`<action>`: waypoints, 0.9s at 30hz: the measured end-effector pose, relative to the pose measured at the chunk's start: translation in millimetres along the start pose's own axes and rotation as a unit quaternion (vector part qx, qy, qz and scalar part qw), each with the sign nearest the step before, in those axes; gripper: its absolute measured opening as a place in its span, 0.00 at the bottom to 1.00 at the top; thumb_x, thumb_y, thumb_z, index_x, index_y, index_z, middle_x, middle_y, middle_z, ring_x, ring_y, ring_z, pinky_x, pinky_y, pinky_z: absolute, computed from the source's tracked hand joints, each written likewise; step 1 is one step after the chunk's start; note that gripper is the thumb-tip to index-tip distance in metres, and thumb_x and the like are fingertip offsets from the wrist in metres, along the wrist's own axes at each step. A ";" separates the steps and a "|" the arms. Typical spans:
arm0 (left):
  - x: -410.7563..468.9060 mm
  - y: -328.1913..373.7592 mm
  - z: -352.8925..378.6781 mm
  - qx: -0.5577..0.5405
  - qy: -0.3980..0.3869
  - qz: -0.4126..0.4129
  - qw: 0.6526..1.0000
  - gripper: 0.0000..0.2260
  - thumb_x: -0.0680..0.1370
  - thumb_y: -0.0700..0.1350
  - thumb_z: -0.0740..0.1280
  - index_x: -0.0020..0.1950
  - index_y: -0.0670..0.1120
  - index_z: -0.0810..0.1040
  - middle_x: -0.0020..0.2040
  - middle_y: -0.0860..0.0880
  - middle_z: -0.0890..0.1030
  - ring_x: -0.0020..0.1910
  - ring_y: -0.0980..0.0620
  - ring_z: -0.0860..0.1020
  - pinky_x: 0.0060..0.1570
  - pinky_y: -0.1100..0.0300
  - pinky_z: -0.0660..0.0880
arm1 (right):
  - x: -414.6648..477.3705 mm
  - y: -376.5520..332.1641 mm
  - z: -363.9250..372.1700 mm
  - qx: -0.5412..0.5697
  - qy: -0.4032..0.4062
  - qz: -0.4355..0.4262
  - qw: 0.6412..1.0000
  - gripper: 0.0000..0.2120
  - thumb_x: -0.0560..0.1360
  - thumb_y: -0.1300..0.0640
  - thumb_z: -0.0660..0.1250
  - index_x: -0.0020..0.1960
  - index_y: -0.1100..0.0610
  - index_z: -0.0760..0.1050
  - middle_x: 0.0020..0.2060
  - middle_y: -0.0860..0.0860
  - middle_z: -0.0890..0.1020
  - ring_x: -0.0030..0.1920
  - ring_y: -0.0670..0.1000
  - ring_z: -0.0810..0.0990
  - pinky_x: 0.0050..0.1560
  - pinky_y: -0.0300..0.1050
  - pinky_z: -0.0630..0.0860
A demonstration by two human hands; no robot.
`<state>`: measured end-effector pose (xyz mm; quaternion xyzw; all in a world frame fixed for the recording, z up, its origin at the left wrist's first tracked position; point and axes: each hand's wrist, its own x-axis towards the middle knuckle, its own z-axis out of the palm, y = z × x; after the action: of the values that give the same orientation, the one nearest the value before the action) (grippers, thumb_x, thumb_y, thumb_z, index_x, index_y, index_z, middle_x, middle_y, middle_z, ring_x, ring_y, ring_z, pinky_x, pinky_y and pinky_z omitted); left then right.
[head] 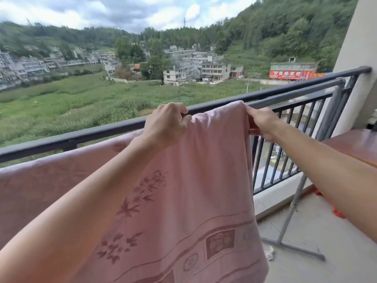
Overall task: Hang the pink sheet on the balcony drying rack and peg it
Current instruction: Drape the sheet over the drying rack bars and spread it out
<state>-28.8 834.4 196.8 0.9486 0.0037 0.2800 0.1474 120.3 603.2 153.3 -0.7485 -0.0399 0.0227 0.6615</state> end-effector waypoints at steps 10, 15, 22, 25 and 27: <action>28.4 51.1 57.0 0.041 0.068 -0.024 0.997 0.06 0.74 0.47 0.69 0.48 0.50 0.85 0.46 0.47 0.84 0.48 0.43 0.81 0.44 0.50 0.77 | -6.0 0.2 -59.7 -0.042 -0.346 -0.046 0.936 0.20 0.80 0.54 0.65 0.29 0.53 0.70 0.24 0.47 0.64 0.25 0.46 0.58 0.28 0.40 0.52; 36.9 76.6 65.6 0.086 0.141 -0.043 0.985 0.05 0.75 0.44 0.68 0.45 0.47 0.84 0.44 0.48 0.84 0.45 0.42 0.80 0.40 0.53 0.75 | 24.7 -30.8 -88.9 -0.183 -0.109 -0.254 0.943 0.16 0.75 0.59 0.68 0.30 0.64 0.76 0.25 0.50 0.75 0.24 0.46 0.70 0.28 0.44 0.71; 38.3 104.9 73.0 0.160 0.132 -0.047 0.977 0.07 0.76 0.43 0.65 0.47 0.46 0.83 0.47 0.46 0.83 0.45 0.39 0.80 0.42 0.51 0.74 | 71.7 -52.4 -137.2 -0.412 0.082 -0.376 0.826 0.12 0.73 0.49 0.67 0.37 0.55 0.81 0.34 0.51 0.83 0.36 0.53 0.79 0.36 0.43 0.70; 34.9 109.0 79.0 0.167 0.097 -0.085 0.977 0.07 0.76 0.46 0.64 0.49 0.46 0.81 0.49 0.45 0.82 0.47 0.39 0.79 0.43 0.52 0.71 | 80.7 -33.7 -143.8 -0.491 -0.143 -0.304 0.804 0.13 0.74 0.45 0.70 0.37 0.52 0.83 0.33 0.47 0.83 0.36 0.49 0.80 0.39 0.47 0.76; 36.4 115.4 81.9 0.165 0.106 -0.080 0.977 0.09 0.74 0.45 0.65 0.52 0.47 0.80 0.51 0.45 0.81 0.49 0.39 0.78 0.45 0.51 0.70 | 91.3 -32.7 -153.6 -0.430 -0.150 -0.311 0.834 0.12 0.74 0.45 0.70 0.38 0.52 0.84 0.33 0.46 0.82 0.35 0.47 0.78 0.40 0.47 0.77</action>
<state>36.8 704.5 183.1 0.9214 0.1411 0.3621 0.0093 223.6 463.6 206.5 -0.8930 -0.3749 -0.0918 0.2315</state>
